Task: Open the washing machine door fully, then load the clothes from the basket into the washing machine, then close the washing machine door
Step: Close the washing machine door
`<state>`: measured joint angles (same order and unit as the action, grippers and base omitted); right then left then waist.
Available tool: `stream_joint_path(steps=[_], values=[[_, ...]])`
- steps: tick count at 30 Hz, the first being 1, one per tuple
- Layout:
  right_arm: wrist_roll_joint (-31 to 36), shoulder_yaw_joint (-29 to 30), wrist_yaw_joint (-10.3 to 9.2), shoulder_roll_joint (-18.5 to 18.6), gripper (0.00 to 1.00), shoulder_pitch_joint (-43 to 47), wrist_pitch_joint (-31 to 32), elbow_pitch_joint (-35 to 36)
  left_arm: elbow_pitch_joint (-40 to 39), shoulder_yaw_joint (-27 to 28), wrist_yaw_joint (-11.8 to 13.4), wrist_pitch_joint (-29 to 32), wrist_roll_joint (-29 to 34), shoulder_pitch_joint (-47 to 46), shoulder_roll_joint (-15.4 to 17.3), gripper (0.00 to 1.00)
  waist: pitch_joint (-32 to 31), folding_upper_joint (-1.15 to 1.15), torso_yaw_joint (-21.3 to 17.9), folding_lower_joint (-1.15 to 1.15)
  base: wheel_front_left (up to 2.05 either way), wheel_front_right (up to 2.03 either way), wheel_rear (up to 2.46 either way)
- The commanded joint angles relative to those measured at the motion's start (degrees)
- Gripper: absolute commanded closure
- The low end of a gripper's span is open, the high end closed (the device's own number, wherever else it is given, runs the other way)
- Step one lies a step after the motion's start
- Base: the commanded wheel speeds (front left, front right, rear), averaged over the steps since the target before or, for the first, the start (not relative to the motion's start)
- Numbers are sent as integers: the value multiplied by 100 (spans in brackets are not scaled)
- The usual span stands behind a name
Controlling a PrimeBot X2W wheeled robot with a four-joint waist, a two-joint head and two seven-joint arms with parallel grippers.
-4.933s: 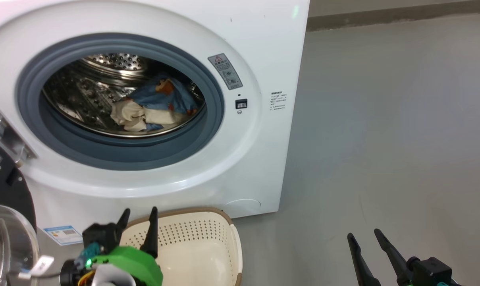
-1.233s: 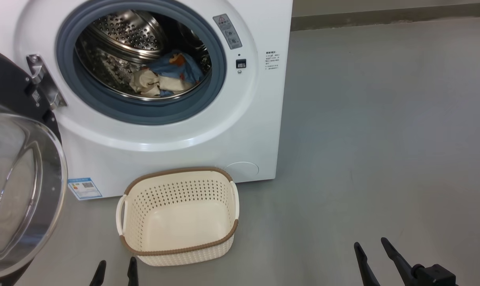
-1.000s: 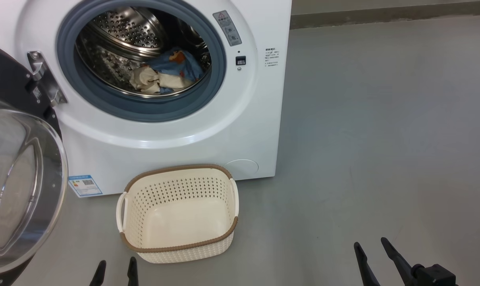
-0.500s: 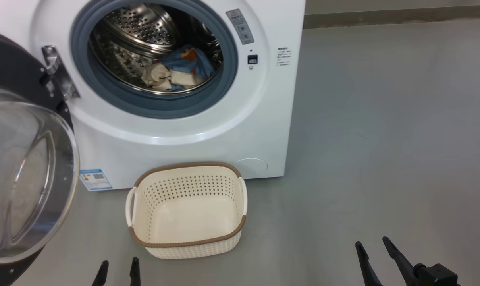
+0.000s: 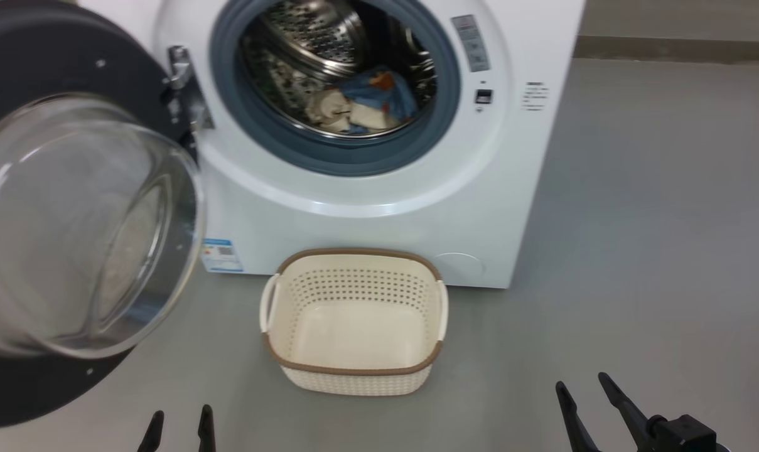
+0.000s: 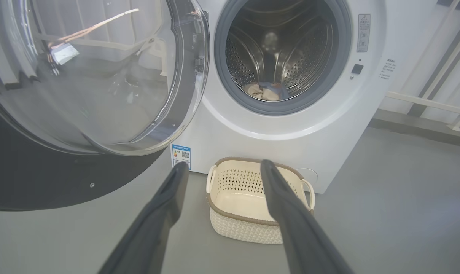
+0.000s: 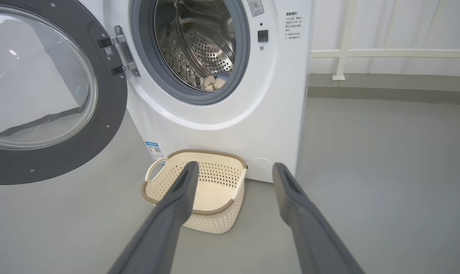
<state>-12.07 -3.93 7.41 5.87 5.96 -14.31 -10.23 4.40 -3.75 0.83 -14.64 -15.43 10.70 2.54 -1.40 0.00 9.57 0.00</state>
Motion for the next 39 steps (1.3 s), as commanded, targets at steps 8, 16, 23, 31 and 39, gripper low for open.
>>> stream_joint_path(steps=[8, 16, 23, 31, 39], values=[[67, -254, 8, 142, 0, -255, -69, 153, -150, 161, 57, -36, -53, -81, 33, 0, -62, 0, 951, 0, 0, 0, 0], [67, -291, 8, 152, 0, -266, -69, 169, -172, 152, 103, -36, -98, -54, 33, 0, -93, 0, 1441, 0, 0, 0, 0], [75, -325, 8, 142, 0, -285, -69, 157, -181, 175, 101, -36, -132, -40, 33, 0, -92, 0, 1621, 0, 0, 0, 0], [83, -310, 8, 128, 0, -283, -69, 134, -189, 163, 121, -36, -135, -51, 33, 0, -120, 0, 1750, 0, 0, 0, 0], [81, -336, 8, 106, 0, -330, -69, 124, -225, 192, 156, -36, -163, -36, 33, 0, -107, 0, 1808, 0, 0, 0, 0]])
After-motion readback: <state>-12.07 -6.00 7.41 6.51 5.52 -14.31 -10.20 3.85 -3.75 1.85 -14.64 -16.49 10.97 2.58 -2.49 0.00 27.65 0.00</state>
